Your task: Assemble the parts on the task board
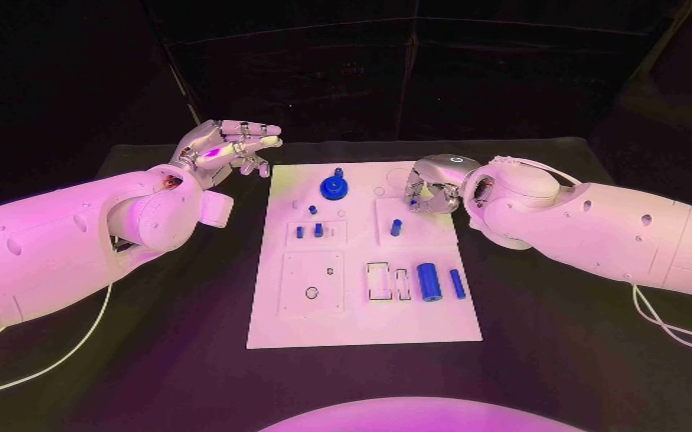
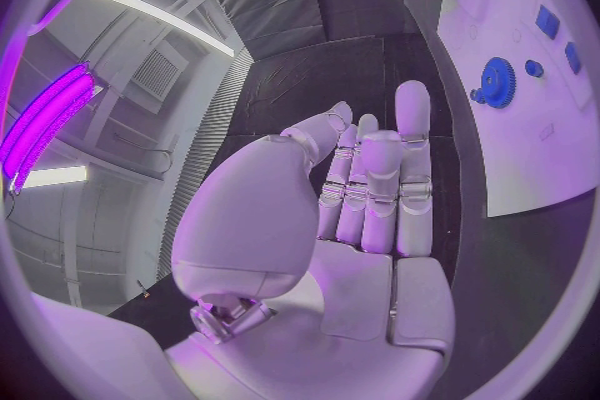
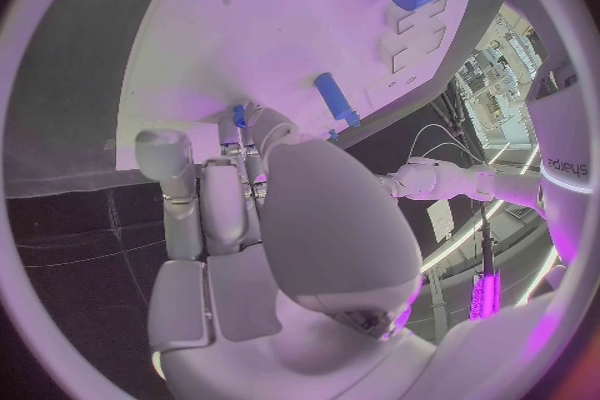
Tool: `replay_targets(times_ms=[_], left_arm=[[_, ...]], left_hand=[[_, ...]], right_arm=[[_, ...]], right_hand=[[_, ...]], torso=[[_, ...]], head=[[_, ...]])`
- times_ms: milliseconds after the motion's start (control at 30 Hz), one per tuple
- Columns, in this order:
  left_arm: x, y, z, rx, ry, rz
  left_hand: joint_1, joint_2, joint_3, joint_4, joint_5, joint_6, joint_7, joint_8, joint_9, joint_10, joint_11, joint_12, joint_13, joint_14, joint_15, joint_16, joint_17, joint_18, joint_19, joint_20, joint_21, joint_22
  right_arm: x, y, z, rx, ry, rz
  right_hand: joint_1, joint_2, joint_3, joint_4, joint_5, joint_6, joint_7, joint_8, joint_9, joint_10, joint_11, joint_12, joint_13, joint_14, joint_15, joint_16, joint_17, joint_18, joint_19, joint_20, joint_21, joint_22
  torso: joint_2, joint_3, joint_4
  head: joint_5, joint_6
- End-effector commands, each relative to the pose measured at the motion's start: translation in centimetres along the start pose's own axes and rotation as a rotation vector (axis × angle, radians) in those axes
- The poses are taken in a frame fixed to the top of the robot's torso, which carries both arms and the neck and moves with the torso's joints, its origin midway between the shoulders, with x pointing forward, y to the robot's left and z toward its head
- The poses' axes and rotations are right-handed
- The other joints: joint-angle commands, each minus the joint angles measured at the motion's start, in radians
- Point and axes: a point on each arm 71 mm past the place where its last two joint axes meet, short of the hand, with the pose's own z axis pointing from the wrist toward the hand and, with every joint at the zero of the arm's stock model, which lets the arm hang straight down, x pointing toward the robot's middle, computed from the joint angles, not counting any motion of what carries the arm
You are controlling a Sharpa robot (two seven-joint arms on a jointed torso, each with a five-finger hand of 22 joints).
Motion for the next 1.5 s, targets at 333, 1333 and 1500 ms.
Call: replay_targets(times_ms=[333,1333,1500], left_arm=[[0.0,-0.2,0.0,0.010,0.007,-0.009],[-0.3,0.0,-0.1,0.005,0.000,-0.007],[-0.4,0.0,-0.1,0.006,-0.001,-0.007]], left_hand=[[0.000,0.008,-0.007,-0.002,-0.001,0.000,0.002,0.006,-0.001,0.000,0.002,0.004,0.001,-0.008,0.002,-0.005,-0.001,0.013,-0.007,-0.002,-0.007,-0.001],[0.002,0.009,-0.007,-0.004,-0.001,-0.002,0.003,0.006,-0.002,-0.002,0.003,0.005,0.001,-0.010,0.002,-0.007,-0.005,0.013,-0.007,-0.002,-0.009,-0.002],[0.004,0.009,-0.007,-0.005,-0.001,-0.003,0.003,0.006,-0.002,-0.004,0.003,0.006,0.001,-0.011,0.002,-0.009,-0.008,0.013,-0.007,-0.002,-0.010,-0.003]], right_arm=[[0.3,0.1,-0.1,0.023,0.009,-0.040],[-1.4,1.6,-2.8,-0.043,-0.142,-0.026],[-2.1,3.1,-3.7,-0.085,-0.169,-0.014]], right_hand=[[-0.020,-0.013,0.138,-0.062,-0.018,0.031,0.003,-0.009,-0.003,0.042,-0.003,-0.014,-0.020,0.037,-0.007,0.006,-0.004,-0.004,0.008,-0.004,0.023,0.028],[-0.073,-0.043,0.249,-0.135,-0.016,0.038,0.007,-0.026,-0.004,0.055,0.000,-0.028,-0.030,0.038,-0.005,0.014,0.000,-0.008,0.013,-0.003,0.052,0.064],[-0.075,-0.044,0.254,-0.140,-0.015,0.038,0.007,-0.027,-0.004,0.055,0.000,-0.028,-0.030,0.038,-0.005,0.015,0.000,-0.009,0.014,-0.003,0.056,0.070]], torso=[[-0.001,0.0002,-0.0003],[-0.002,-0.0014,0.0003],[-0.002,-0.0010,0.0003]], head=[[-0.002,-0.002],[-0.007,0.004],[-0.004,0.004]])
